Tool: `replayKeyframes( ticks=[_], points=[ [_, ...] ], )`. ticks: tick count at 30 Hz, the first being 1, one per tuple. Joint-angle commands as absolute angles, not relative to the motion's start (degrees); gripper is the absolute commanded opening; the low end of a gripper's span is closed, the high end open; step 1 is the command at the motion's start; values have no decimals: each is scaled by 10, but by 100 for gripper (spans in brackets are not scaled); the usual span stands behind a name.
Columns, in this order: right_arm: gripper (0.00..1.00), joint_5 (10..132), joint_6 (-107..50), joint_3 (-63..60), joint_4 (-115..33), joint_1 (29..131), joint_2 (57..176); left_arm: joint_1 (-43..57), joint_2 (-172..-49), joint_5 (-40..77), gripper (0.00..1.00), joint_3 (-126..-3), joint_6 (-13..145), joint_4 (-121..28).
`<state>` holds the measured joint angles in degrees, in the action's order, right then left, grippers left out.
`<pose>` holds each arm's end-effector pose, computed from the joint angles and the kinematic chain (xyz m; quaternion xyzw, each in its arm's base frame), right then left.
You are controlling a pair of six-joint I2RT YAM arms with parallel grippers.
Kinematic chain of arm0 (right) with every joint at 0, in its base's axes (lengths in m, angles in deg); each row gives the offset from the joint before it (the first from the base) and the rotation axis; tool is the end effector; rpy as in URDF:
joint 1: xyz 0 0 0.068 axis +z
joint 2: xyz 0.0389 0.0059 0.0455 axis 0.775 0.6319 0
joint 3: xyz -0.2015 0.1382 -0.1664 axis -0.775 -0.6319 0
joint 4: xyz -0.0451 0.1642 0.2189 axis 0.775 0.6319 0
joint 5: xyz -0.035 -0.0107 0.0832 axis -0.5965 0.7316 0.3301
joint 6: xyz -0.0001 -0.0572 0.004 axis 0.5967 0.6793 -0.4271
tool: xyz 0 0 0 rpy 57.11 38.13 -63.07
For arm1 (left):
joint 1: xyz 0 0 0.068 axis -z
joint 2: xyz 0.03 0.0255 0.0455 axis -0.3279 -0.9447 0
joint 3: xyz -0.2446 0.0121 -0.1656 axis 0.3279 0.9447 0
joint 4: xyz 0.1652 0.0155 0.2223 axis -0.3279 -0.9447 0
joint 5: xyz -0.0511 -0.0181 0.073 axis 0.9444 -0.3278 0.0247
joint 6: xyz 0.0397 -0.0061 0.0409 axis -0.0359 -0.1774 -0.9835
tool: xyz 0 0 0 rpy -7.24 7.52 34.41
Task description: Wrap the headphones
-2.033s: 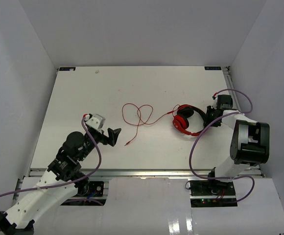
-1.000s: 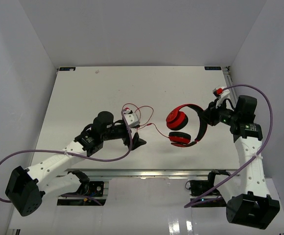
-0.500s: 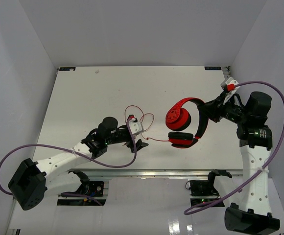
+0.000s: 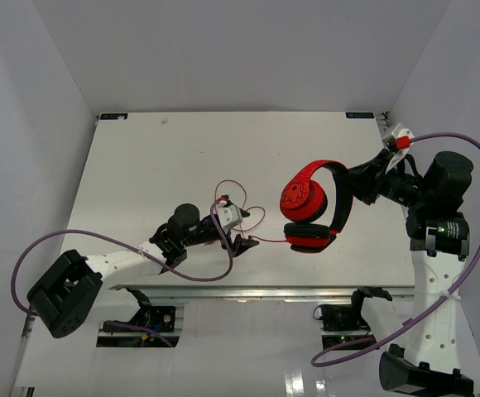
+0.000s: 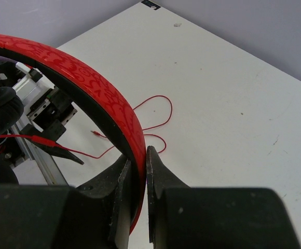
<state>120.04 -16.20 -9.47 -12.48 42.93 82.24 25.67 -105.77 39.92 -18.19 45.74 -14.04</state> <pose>0.1453 0.0142 0.4583 -0.2970 0.6724 0.2921 0.6119 0.1708 -0.1978 0.2239 0.4787 0.5898 -0.3798 0.5279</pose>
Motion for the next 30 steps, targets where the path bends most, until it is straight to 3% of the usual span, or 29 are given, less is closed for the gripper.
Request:
replayKeyframes(
  ticks=[1, 5, 9, 15, 21, 27, 30],
  points=[
    [8, 1232, -212, -56, -154, 426, 824, 259, -1080, 419, 87, -188, 491, -62],
    [8, 1243, -231, -48, -157, 426, 825, 259, -1110, 443, 69, -207, 492, -81],
    [8, 1247, -249, -60, -170, 426, 825, 259, -1124, 440, 67, -201, 498, -58],
    [8, 1254, -262, -57, -178, 426, 833, 259, -1144, 448, 48, -211, 495, -52],
    [8, 1257, -270, -51, -182, 425, 836, 259, -1165, 460, 45, -215, 504, -35],
    [8, 1264, -273, -60, -189, 424, 839, 256, -1166, 456, 9, -228, 451, -108],
    [8, 1278, -242, -84, -179, 424, 835, 243, -1144, 451, 1, -252, 423, -193]
  ],
)
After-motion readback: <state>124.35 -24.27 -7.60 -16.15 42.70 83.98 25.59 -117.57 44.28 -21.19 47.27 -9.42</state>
